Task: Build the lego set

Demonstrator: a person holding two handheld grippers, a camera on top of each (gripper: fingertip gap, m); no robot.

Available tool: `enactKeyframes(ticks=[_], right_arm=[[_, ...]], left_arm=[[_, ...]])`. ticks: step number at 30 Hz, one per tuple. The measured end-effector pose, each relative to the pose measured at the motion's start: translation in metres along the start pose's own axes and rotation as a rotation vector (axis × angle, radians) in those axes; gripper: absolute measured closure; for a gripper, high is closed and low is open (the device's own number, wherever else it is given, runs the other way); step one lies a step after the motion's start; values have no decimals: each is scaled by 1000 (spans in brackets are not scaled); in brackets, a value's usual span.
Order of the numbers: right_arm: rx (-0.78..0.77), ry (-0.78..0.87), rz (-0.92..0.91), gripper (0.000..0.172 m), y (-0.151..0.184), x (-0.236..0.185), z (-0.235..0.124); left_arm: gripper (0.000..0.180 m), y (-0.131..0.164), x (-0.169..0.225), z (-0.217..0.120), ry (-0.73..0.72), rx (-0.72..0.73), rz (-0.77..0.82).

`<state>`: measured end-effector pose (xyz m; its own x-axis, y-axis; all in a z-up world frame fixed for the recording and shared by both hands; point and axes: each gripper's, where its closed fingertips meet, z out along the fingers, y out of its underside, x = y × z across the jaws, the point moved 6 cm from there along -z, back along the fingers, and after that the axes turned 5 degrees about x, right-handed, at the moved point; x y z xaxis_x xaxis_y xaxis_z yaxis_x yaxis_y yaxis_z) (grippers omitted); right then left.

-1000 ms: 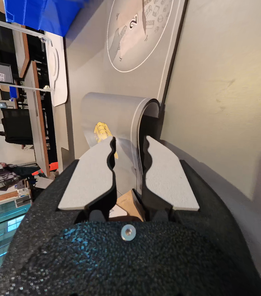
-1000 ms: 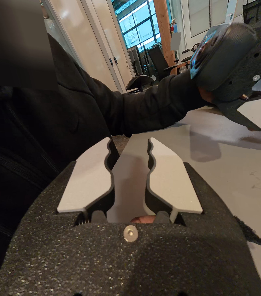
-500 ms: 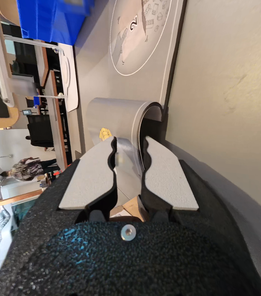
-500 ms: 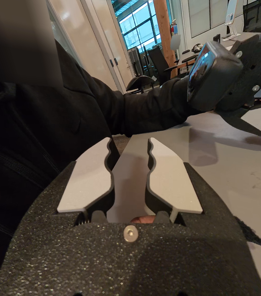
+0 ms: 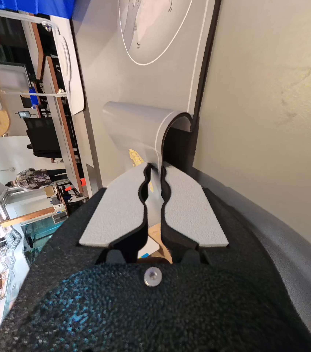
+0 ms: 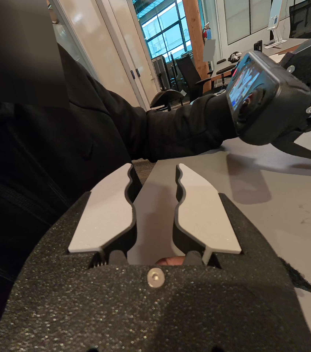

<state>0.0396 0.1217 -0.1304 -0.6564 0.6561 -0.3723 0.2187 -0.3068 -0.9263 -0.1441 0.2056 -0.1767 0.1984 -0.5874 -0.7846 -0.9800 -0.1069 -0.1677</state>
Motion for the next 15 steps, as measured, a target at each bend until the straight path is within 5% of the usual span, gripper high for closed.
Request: enactKeyframes(ticks=[1, 15], right_arm=[[0, 0, 0, 130, 0, 0, 0], [1, 1, -1, 130, 0, 0, 0]], left_arm=[[173, 0, 0, 0, 2, -8, -6], [176, 5, 0, 2, 12, -85, -63]])
